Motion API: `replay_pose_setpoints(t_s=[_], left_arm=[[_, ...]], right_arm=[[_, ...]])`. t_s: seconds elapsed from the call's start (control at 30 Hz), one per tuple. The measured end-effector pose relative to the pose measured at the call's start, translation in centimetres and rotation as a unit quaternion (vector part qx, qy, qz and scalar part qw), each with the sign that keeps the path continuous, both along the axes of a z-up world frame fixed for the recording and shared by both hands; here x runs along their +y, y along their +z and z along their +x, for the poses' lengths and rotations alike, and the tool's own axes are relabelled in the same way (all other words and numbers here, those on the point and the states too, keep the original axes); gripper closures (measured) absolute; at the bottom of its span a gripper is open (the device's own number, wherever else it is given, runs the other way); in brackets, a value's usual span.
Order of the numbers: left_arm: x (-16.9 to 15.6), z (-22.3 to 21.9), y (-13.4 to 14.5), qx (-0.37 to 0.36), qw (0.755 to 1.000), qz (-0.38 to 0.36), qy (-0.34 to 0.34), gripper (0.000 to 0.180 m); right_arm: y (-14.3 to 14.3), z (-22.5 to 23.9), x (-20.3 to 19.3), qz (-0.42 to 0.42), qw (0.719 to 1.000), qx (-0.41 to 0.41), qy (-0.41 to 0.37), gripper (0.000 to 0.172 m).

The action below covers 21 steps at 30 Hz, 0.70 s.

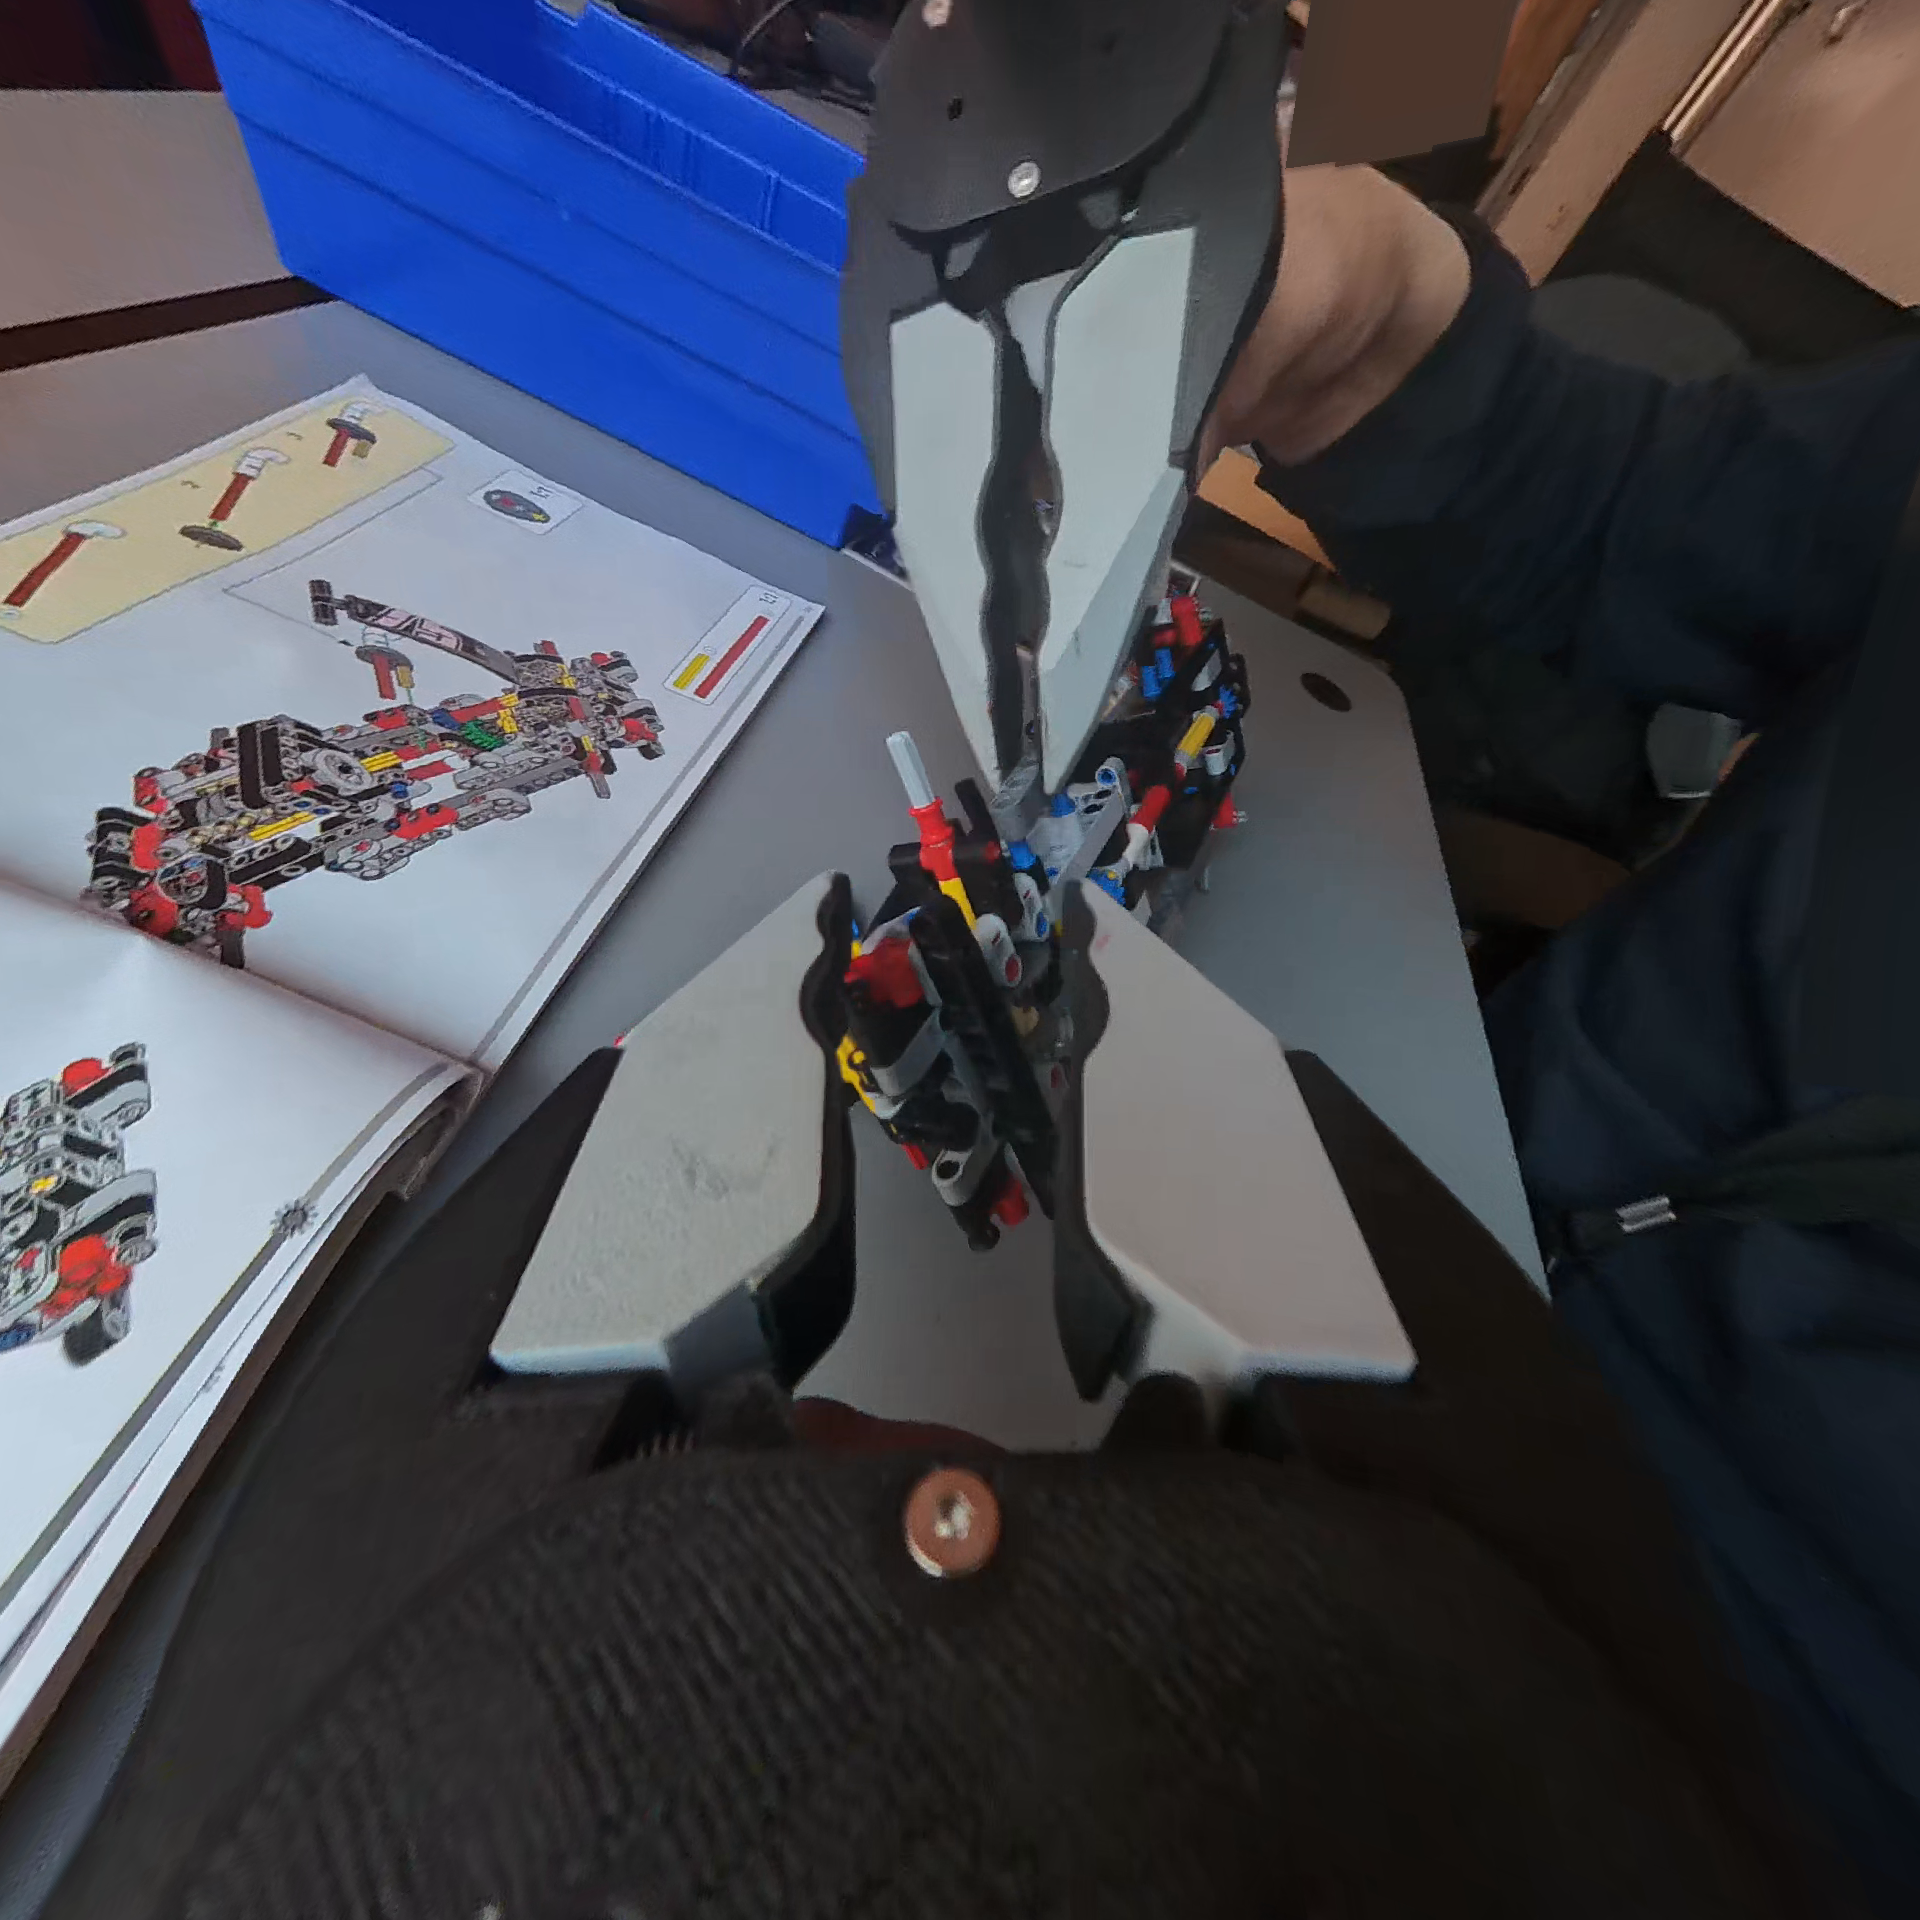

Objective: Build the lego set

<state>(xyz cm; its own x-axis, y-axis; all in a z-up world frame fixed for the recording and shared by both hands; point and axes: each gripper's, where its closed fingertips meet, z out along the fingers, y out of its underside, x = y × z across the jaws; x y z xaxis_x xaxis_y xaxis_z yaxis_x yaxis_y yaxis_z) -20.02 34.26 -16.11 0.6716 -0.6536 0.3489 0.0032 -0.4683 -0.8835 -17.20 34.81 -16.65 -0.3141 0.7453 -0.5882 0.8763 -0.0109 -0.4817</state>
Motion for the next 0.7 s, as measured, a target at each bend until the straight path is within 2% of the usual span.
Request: replay_pose_setpoints(t_s=[0.07, 0.2, 0.3, 0.43, 0.5, 0.57, 0.63, 0.7], left_arm=[[0.5, 0.0, 0.1, 0.041, 0.999, 0.009, 0.012, 0.135], [1.1, -0.1, 1.2, 0.194, 0.971, 0.126, 0.066, 0.146], [0.3, 1.7, 0.4, 0.229, 0.965, 0.125, 0.035, 0.146], [0.3, 2.3, -0.4, 0.301, 0.943, 0.143, 0.023, 0.147], [0.4, 2.6, -0.3, 0.301, 0.943, 0.139, 0.025, 0.148], [0.9, 1.7, 0.8, 0.293, 0.941, 0.154, 0.064, 0.144], [0.8, 0.8, 1.3, 0.249, 0.956, 0.132, 0.084, 0.143], [0.2, 0.3, 0.5, 0.181, 0.978, 0.066, 0.076, 0.131]], right_arm=[[-0.4, 0.0, -0.1, -0.005, 1.000, -0.007, 0.000, 0.168], [-0.5, -0.1, 0.1, -0.027, 1.000, -0.011, -0.009, 0.168], [-0.6, 0.1, -0.1, -0.038, 0.999, -0.014, -0.007, 0.168], [-0.6, 0.1, -0.2, -0.047, 0.999, -0.013, -0.009, 0.168], [-0.7, 0.0, -0.2, -0.052, 0.999, -0.015, -0.011, 0.168], [-0.6, 0.1, -0.2, -0.049, 0.999, -0.012, -0.009, 0.168], [-0.5, 0.3, -0.3, -0.047, 0.999, -0.008, -0.008, 0.168], [-0.4, 0.5, -0.4, -0.051, 0.999, -0.004, -0.008, 0.168]])
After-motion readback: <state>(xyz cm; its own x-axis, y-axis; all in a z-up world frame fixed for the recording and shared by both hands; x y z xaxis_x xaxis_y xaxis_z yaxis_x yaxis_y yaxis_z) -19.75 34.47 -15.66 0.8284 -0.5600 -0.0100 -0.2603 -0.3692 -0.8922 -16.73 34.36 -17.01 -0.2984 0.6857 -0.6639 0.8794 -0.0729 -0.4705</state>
